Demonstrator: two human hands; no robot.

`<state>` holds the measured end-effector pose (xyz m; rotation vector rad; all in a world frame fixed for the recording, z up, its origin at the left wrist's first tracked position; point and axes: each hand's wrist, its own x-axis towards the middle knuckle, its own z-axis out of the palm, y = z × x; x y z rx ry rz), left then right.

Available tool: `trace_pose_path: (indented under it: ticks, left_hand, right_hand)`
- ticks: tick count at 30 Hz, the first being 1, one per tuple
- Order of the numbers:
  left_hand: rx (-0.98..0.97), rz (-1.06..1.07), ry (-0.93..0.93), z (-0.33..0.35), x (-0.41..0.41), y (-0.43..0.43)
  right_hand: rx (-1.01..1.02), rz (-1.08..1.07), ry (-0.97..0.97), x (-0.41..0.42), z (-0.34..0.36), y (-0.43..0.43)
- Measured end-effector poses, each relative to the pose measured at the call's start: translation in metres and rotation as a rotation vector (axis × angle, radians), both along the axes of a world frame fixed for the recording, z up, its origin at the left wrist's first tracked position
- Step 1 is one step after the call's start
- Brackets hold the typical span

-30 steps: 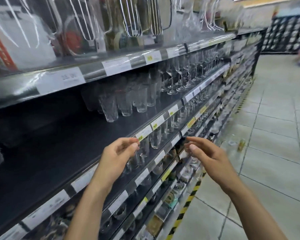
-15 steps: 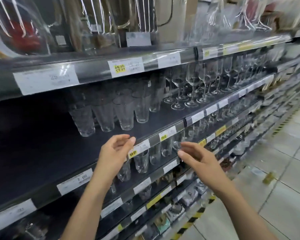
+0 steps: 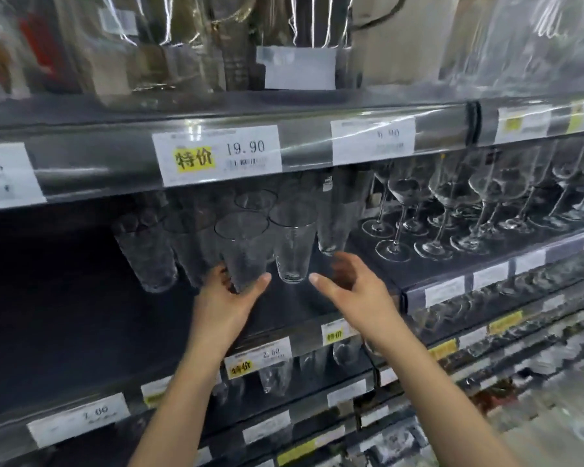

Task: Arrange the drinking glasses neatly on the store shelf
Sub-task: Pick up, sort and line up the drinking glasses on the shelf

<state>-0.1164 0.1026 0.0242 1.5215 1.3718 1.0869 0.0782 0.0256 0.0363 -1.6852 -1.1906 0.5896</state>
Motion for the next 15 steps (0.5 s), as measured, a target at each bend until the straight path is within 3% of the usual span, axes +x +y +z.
trace_pose_path:
  ticks: [5, 15]
  left_hand:
    - [0.039, 0.085, 0.099, -0.005, 0.012, 0.016]
    - [0.069, 0.191, -0.037, 0.0, 0.029, 0.022]
  right_hand:
    - [-0.041, 0.123, 0.035, 0.012, -0.004, 0.05]
    - [0.015, 0.342, 0.142, 0.016, -0.015, 0.092]
